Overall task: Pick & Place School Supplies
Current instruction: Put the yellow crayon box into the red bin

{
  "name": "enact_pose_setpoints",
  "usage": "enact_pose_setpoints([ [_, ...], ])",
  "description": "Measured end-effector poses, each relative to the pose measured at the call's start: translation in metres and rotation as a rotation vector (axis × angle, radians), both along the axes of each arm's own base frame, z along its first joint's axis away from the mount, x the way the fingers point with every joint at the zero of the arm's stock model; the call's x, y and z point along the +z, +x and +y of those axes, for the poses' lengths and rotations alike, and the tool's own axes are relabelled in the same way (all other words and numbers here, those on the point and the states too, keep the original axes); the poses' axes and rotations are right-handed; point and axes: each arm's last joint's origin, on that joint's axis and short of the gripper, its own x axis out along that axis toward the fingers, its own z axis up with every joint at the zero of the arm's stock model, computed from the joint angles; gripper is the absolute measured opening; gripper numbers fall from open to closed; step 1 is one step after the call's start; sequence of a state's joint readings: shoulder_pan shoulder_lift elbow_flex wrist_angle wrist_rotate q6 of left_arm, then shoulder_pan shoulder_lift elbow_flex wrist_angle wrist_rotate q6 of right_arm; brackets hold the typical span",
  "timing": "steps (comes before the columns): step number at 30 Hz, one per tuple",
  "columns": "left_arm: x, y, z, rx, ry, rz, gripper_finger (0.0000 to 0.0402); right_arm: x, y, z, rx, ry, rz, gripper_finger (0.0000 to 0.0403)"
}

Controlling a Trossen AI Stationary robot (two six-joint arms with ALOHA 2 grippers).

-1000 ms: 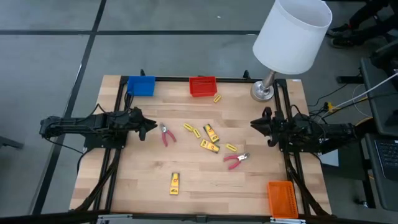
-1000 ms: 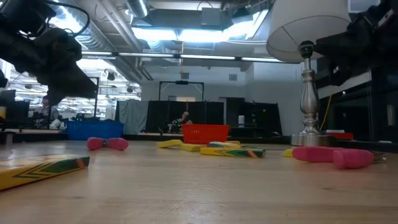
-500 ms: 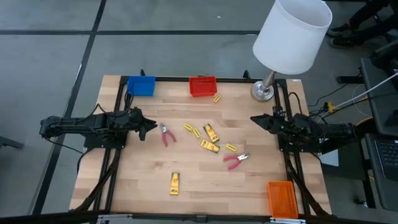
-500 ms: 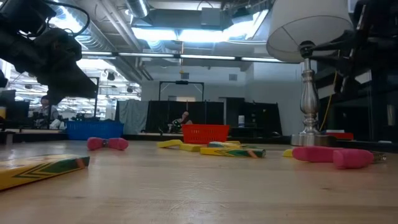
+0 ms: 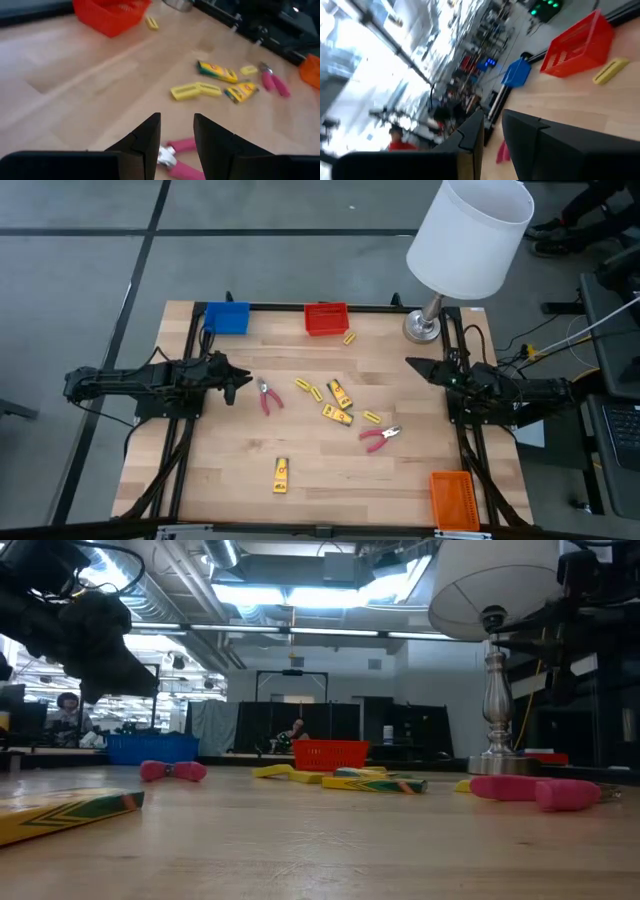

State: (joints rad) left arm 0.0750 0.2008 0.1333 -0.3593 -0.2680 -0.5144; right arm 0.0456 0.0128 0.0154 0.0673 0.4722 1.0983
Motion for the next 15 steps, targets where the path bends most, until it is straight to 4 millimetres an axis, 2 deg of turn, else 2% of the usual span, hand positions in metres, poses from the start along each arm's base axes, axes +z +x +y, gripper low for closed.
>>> enact_pose_setpoints([
  [3, 0.003, 0.001, 0.0, 0.035, -0.113, -0.073, 0.0114, 0.0, 0.0, 0.0, -0.007, 0.047, -0.022, 0.0074],
  [8, 0.01, 0.004, 0.001, 0.105, -0.18, -0.187, 0.0114, 0.0, 0.0, 0.001, 0.031, 0.127, -0.06, 0.0074],
  [12, 0.019, 0.007, -0.001, 0.017, -0.193, -0.273, 0.0114, 0.003, 0.0, 0.001, 0.054, 0.13, -0.084, 0.0074],
  [15, 0.02, 0.008, 0.0, 0.037, -0.198, -0.295, 0.0114, 0.003, 0.0, 0.001, 0.032, 0.105, -0.084, 0.0074],
])
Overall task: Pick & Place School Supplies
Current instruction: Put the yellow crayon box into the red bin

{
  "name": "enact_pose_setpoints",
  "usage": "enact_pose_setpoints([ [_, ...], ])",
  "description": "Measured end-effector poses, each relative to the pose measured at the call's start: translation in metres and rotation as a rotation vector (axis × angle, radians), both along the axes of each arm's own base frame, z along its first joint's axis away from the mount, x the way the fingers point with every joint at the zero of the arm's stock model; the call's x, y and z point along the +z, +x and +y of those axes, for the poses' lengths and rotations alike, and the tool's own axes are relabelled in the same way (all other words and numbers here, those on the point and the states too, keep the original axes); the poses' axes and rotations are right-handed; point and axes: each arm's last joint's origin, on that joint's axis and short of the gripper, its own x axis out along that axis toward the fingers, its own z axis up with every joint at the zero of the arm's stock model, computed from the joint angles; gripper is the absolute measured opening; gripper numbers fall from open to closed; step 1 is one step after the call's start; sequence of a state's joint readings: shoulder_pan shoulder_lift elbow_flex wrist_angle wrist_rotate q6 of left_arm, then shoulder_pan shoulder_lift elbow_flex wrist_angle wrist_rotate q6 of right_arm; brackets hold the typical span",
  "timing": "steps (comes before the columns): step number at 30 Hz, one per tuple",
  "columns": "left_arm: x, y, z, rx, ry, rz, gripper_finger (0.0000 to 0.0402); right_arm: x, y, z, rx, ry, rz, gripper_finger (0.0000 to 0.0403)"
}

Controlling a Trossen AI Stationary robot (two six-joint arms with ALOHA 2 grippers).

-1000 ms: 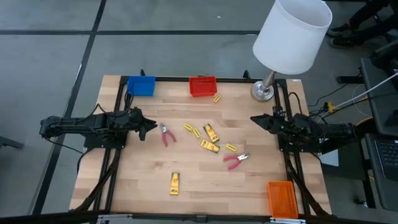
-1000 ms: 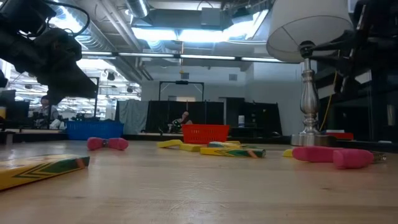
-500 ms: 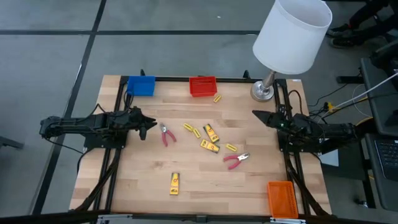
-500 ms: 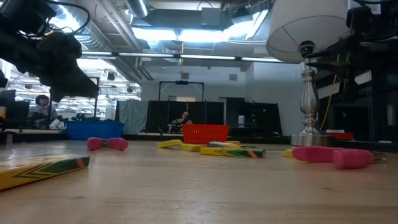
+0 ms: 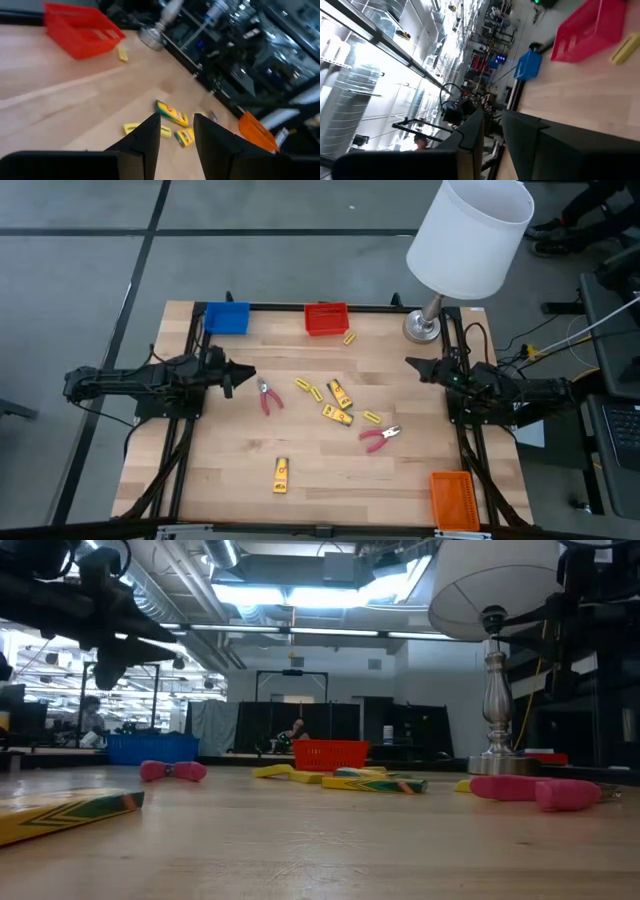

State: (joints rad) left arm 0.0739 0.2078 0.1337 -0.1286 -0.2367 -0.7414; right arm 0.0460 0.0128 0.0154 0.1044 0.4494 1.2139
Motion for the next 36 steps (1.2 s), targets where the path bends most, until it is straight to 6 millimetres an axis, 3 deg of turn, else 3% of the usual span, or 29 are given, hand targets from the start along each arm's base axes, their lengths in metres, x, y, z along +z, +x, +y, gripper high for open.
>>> enact_pose_setpoints([
  [5, 0.008, 0.002, -0.003, -0.097, 0.0, -0.088, 0.0114, 0.01, -0.002, -0.001, -0.044, -0.104, -0.056, 0.0074],
  [10, 0.015, 0.003, -0.001, -0.016, -0.041, -0.175, 0.0114, 0.019, -0.004, 0.001, -0.014, -0.213, -0.12, 0.0074],
  [18, 0.043, 0.01, 0.0, -0.04, -0.092, -0.48, 0.0114, 0.036, -0.009, 0.007, 0.143, -0.379, -0.288, 0.0074],
  [24, 0.067, 0.015, 0.001, -0.031, 0.048, -0.728, 0.0114, 0.05, -0.019, 0.007, 0.094, -0.49, -0.445, 0.0074],
  [31, 0.13, 0.028, 0.003, 0.032, 0.263, -0.902, 0.0114, 0.065, -0.023, 0.008, 0.126, -0.477, -0.513, 0.0074],
  [34, 0.16, 0.04, 0.003, 0.026, 0.344, -0.871, 0.0114, 0.079, -0.023, 0.008, 0.095, -0.572, -0.496, 0.0074],
  [36, 0.175, 0.051, 0.004, 0.027, 0.375, -0.751, 0.0114, 0.091, -0.022, 0.009, 0.078, -0.65, -0.48, 0.0074],
])
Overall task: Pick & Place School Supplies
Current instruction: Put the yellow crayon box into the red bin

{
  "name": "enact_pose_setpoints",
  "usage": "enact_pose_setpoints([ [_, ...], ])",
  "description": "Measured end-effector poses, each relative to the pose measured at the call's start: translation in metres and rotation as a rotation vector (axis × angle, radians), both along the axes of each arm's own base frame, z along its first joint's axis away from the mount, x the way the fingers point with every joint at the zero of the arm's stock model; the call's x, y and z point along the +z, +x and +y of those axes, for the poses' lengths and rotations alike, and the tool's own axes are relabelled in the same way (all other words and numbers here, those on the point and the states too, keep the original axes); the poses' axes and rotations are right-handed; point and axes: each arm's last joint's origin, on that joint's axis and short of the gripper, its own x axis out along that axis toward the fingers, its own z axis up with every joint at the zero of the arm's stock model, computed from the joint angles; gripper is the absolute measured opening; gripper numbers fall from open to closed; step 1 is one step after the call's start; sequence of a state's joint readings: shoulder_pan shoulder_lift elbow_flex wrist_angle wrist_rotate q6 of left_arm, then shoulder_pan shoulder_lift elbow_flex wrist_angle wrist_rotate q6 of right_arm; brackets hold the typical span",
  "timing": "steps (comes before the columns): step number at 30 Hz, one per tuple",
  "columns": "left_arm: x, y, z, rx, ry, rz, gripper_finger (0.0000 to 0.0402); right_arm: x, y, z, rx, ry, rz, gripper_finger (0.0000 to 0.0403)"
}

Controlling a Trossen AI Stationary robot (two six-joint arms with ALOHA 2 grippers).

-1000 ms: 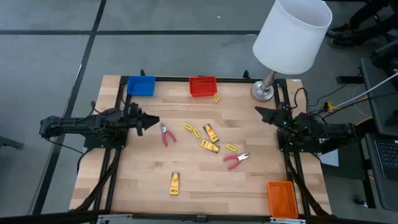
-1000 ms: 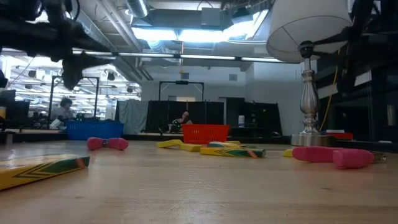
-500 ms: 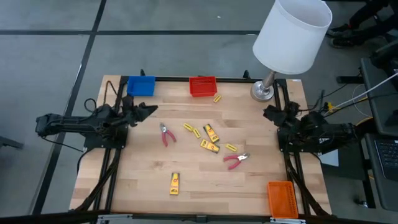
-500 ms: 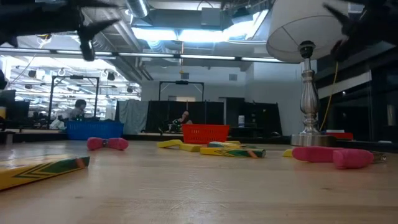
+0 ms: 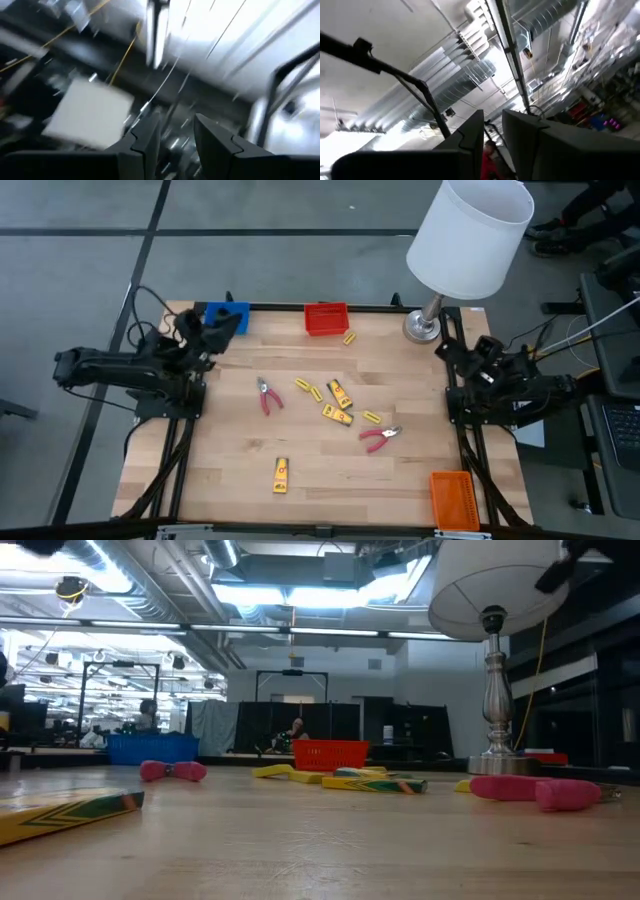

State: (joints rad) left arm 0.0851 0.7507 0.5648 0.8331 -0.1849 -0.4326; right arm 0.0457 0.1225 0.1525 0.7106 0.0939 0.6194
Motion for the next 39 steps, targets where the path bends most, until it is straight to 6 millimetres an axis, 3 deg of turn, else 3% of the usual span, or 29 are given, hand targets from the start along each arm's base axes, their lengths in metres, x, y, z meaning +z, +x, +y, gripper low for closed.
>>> enact_pose_setpoints([
  [7, 0.026, 0.032, 0.006, 0.145, 0.016, 0.77, 0.0114, 0.047, 0.016, 0.004, -0.042, -0.223, 0.042, 0.0075],
  [12, 0.057, 0.047, 0.007, 0.17, 0.178, 0.98, 0.0114, 0.087, 0.049, 0.007, 0.052, -0.238, 0.307, 0.0075],
  [16, 0.07, 0.053, 0.008, 0.176, 0.31, 1.103, 0.0114, 0.125, 0.077, 0.008, 0.059, -0.271, 0.502, 0.0075],
  [22, 0.05, 0.05, 0.005, 0.042, 0.382, 1.384, 0.0114, 0.182, 0.116, 0.011, 0.045, -0.436, 0.687, 0.0075],
  [25, 0.035, 0.044, 0.004, -0.04, 0.328, 1.539, 0.0114, 0.196, 0.128, 0.011, 0.047, -0.505, 0.828, 0.0075],
  [32, -0.012, 0.036, -0.018, -0.226, 0.2, 1.693, 0.0114, 0.171, 0.152, 0.012, 0.15, -0.452, 1.203, 0.0075],
  [39, -0.065, 0.02, -0.053, -0.286, 0.097, 1.687, 0.0114, 0.111, 0.181, 0.016, 0.279, -0.286, 1.488, 0.0075],
])
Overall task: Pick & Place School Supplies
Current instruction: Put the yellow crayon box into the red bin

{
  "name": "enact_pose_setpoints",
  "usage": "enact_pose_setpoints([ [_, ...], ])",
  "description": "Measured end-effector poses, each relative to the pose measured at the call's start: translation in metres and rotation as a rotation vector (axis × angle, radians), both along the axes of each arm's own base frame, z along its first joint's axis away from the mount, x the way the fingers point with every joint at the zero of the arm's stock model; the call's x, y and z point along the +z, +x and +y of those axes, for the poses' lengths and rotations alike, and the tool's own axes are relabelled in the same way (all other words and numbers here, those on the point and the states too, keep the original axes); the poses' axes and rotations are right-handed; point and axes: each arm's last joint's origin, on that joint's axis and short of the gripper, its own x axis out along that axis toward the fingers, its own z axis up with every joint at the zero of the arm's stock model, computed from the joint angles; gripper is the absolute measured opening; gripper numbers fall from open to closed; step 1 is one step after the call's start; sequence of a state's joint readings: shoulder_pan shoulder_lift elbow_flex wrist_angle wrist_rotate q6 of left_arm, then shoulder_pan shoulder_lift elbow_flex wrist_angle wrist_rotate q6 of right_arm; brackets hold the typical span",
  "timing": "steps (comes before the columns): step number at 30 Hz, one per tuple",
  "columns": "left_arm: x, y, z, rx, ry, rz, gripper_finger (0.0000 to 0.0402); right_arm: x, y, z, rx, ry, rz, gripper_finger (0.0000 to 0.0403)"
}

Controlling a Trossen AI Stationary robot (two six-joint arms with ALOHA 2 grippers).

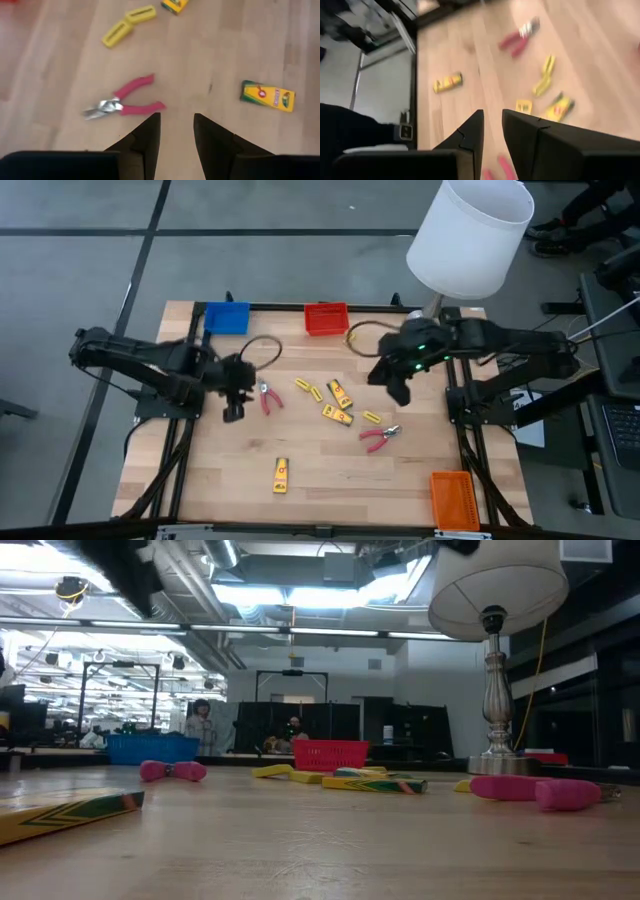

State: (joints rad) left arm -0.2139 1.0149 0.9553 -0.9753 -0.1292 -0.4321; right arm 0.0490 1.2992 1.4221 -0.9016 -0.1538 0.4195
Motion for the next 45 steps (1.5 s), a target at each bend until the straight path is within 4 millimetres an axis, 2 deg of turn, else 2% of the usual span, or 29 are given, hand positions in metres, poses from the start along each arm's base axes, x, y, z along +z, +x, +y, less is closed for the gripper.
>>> enact_pose_setpoints([
  [5, -0.022, -0.006, -0.02, 0.074, -0.046, -0.063, 0.0114, -0.051, 0.021, 0.001, -0.093, 0.101, 0.138, 0.0075],
  [9, -0.025, -0.009, -0.03, 0.142, -0.039, -0.109, 0.0114, -0.095, 0.031, -0.003, -0.317, 0.229, 0.224, 0.008],
  [11, -0.025, -0.011, -0.033, 0.172, -0.028, -0.133, 0.0114, -0.109, 0.041, -0.004, -0.411, 0.281, 0.21, 0.0091],
  [16, -0.023, -0.012, -0.041, 0.187, -0.016, -0.186, 0.0114, -0.116, 0.075, -0.002, -0.495, 0.246, 0.141, 0.0134],
  [21, -0.023, -0.015, -0.044, 0.159, -0.009, -0.178, 0.0114, -0.127, 0.106, 0.001, -0.493, 0.081, 0.25, 0.0176],
  [25, -0.022, -0.018, -0.046, 0.143, -0.015, -0.182, 0.0114, -0.142, 0.124, 0.0, -0.535, -0.01, 0.342, 0.0208],
  [32, -0.017, -0.028, -0.045, 0.131, -0.005, -0.202, 0.0114, -0.176, 0.132, -0.011, -0.677, -0.06, 0.561, 0.0231],
  [36, -0.014, -0.035, -0.04, 0.136, 0.002, -0.21, 0.0114, -0.19, 0.137, -0.012, -0.737, -0.012, 0.595, 0.0231],
  [45, -0.003, -0.05, -0.03, 0.122, -0.023, -0.265, 0.0114, -0.193, 0.144, -0.008, -0.786, 0.02, 0.53, 0.0231],
])
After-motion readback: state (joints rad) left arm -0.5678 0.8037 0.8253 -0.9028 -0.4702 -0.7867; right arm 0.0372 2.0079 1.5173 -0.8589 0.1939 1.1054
